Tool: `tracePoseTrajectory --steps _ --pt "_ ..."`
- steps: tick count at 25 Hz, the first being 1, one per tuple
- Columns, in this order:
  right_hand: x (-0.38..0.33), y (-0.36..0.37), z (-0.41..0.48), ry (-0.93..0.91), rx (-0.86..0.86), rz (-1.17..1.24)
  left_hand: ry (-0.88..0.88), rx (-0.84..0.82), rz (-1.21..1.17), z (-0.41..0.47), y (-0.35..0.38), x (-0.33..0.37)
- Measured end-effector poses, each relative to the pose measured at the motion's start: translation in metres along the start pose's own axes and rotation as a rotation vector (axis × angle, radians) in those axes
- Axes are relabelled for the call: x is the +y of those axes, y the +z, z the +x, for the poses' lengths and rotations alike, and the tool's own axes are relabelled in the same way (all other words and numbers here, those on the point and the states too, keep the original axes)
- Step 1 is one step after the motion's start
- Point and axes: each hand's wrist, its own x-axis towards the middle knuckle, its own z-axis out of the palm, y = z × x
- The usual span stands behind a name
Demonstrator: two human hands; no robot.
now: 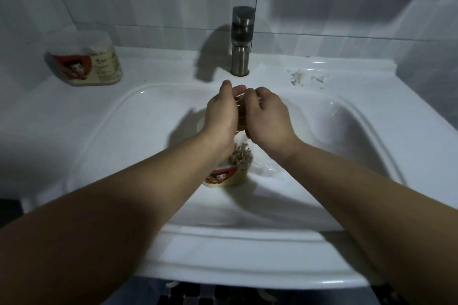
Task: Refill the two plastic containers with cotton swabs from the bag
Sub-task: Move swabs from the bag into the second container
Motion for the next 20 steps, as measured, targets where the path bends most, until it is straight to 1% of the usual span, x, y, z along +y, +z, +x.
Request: tracePoseTrajectory --steps 3,5,7,9,12,14,16,17,19,20 --pt "0.002 0.002 -0.001 0.003 -0.012 -0.009 0.043 -0.02 0.168 0.0 -0.001 0.0" --pt "0.002 -0.001 0.0 -0.013 -0.009 -0.002 0.041 -0.083 0.323 0.003 -0.008 0.007" --pt "0.002 -0.003 -0.002 -0.037 -0.035 -0.001 0.059 -0.095 0.504 0.009 -0.016 0.013" --pt "0.005 0.002 -0.006 -0.104 -0.066 -0.086 0.093 -0.062 0.653 0.015 -0.024 0.018" --pt "0.02 0.018 -0.012 -0.206 -0.114 -0.25 0.084 0.039 0.847 0.027 -0.038 0.021" --pt "0.03 0.024 -0.012 -0.261 -0.096 -0.295 0.058 0.081 0.884 0.033 -0.047 0.02" --pt "0.035 0.024 -0.01 -0.328 -0.043 -0.291 0.038 0.089 0.841 0.039 -0.052 0.021" --pt "0.037 0.024 -0.009 -0.357 -0.029 -0.286 0.014 0.118 0.83 0.039 -0.053 0.023" --pt "0.039 0.027 -0.011 -0.426 -0.043 -0.298 -0.053 0.192 0.804 0.039 -0.058 0.023" --pt "0.04 0.028 -0.012 -0.473 -0.061 -0.315 -0.104 0.193 0.788 0.038 -0.059 0.02"
